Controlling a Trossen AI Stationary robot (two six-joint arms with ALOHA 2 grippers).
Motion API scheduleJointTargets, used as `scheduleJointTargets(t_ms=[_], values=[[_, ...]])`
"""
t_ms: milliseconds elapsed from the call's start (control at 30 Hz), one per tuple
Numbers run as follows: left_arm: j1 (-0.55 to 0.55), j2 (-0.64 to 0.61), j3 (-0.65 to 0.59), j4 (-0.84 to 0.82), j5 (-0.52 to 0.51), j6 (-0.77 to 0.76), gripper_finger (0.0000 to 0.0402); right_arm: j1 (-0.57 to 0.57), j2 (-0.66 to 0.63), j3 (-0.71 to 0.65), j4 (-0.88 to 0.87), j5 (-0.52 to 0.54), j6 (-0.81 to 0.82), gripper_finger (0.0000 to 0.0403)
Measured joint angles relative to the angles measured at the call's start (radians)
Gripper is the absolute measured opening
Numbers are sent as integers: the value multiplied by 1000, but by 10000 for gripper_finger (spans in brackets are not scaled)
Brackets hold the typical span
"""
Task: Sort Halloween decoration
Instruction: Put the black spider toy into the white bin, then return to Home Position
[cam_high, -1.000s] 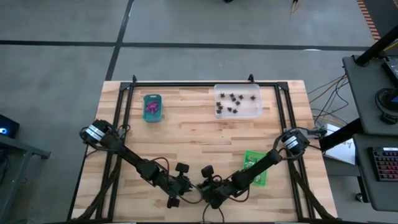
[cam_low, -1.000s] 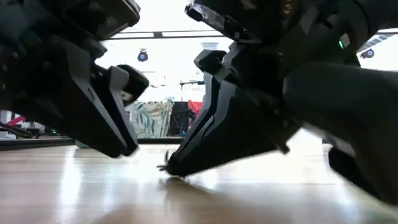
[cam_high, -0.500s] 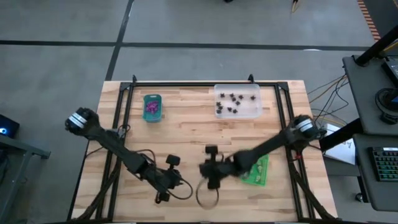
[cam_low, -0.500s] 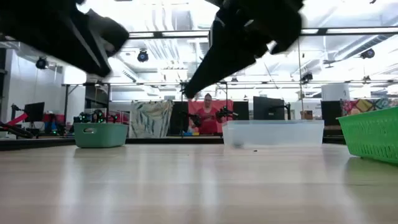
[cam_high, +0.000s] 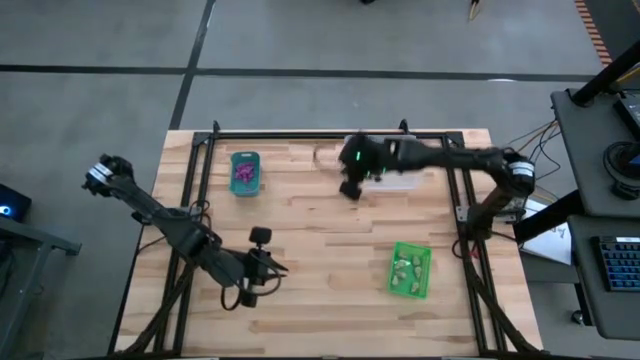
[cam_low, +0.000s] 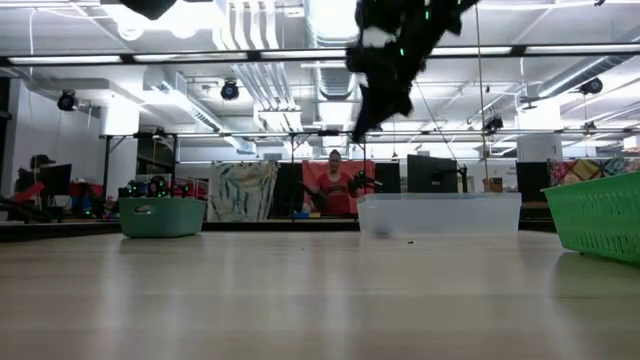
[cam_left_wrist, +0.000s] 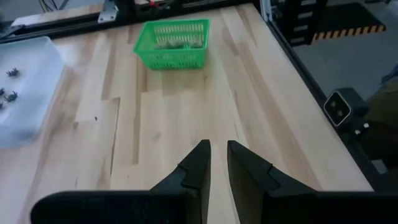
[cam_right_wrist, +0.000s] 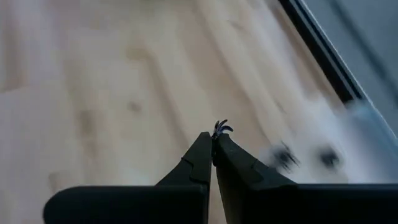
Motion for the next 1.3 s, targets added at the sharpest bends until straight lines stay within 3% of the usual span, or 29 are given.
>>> scheduleJointTargets(t_ms=[167, 367, 533, 633, 833, 1100, 1300], values=[[0, -11, 0, -7, -1, 3, 37, -238, 27, 0, -137, -126, 31, 8], [0, 10, 0, -25, -1, 3, 37, -411, 78, -1, -309, -110, 47, 8], [0, 32, 0, -25, -1, 10, 37, -490, 126, -6, -341, -93, 88, 9], [0, 41, 0, -25, -2, 10, 37, -518, 159, -8, -339, -58, 144, 9], [0, 49, 0, -34, -1, 10, 37, -526, 197, -8, -340, 113, 162, 28], [0, 49, 0, -81, -1, 30, 37, -526, 202, -8, -336, 117, 148, 106], [0, 14, -42, -95, -1, 61, 37, -493, 125, -16, -326, 118, 116, 114]])
